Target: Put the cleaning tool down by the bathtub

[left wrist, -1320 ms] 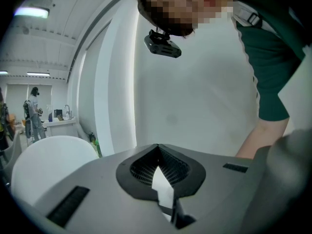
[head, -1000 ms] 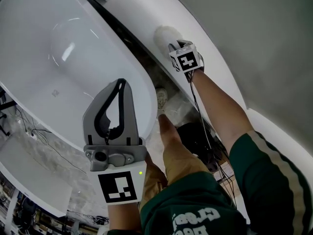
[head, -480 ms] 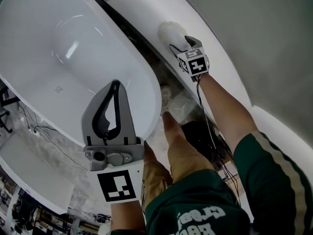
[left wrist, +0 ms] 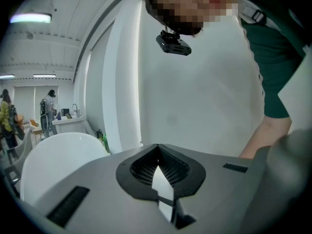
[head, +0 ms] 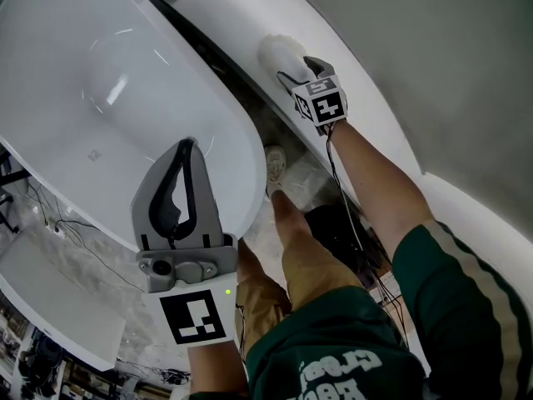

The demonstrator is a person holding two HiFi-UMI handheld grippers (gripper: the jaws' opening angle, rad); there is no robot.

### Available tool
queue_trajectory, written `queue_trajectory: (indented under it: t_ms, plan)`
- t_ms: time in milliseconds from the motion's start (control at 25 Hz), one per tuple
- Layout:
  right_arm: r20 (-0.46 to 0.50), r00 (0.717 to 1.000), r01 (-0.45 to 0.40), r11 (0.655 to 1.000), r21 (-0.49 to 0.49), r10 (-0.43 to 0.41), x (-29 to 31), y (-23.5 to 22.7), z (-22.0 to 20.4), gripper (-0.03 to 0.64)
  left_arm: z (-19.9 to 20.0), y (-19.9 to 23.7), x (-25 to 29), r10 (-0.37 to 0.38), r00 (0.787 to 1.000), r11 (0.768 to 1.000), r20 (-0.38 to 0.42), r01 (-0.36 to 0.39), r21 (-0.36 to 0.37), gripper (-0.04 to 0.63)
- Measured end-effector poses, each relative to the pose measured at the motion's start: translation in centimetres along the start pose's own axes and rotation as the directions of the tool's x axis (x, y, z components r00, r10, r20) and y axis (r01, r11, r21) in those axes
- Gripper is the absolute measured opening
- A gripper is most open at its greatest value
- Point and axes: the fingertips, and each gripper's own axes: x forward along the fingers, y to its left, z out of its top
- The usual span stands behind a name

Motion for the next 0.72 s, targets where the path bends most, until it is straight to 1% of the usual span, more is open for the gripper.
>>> queue_trajectory:
  t_ms: [160,320,520,600,720]
  plan:
    - [0.008,1.0,-0.009,1.0,-0.014,0.009,-0.4,0.2,0.3,0.295,0.0,-0.3,0.0,-0.002,1.0,1.0,0.002,0.002,0.003,0.008]
    - [0.029,1.0,-0.007,0.999,-0.05,0.008,-1.5,0.8,1.2,0.295,0.4,-0.3,-0.6,-0.016,1.0,1.0,0.014,0.016,-0.02,0.008]
    - [0.08,0.997,-0.004,0.999,-0.043,0.007,-4.3,1.9,3.3,0.295,2.1,-0.4,-1.6,-0.019,0.999,0.999,0.044,0.02,-0.032,0.008]
    - [0.098,0.995,0.002,0.999,-0.05,0.003,-5.4,2.2,4.0,0.295,3.1,-0.9,-2.1,-0.029,0.997,0.999,0.065,0.031,-0.027,0.008]
    - [0.144,0.99,0.012,0.999,-0.033,-0.007,-7.1,2.8,5.3,0.295,4.5,-1.4,-3.0,-0.049,0.995,0.999,0.091,0.049,0.002,0.008]
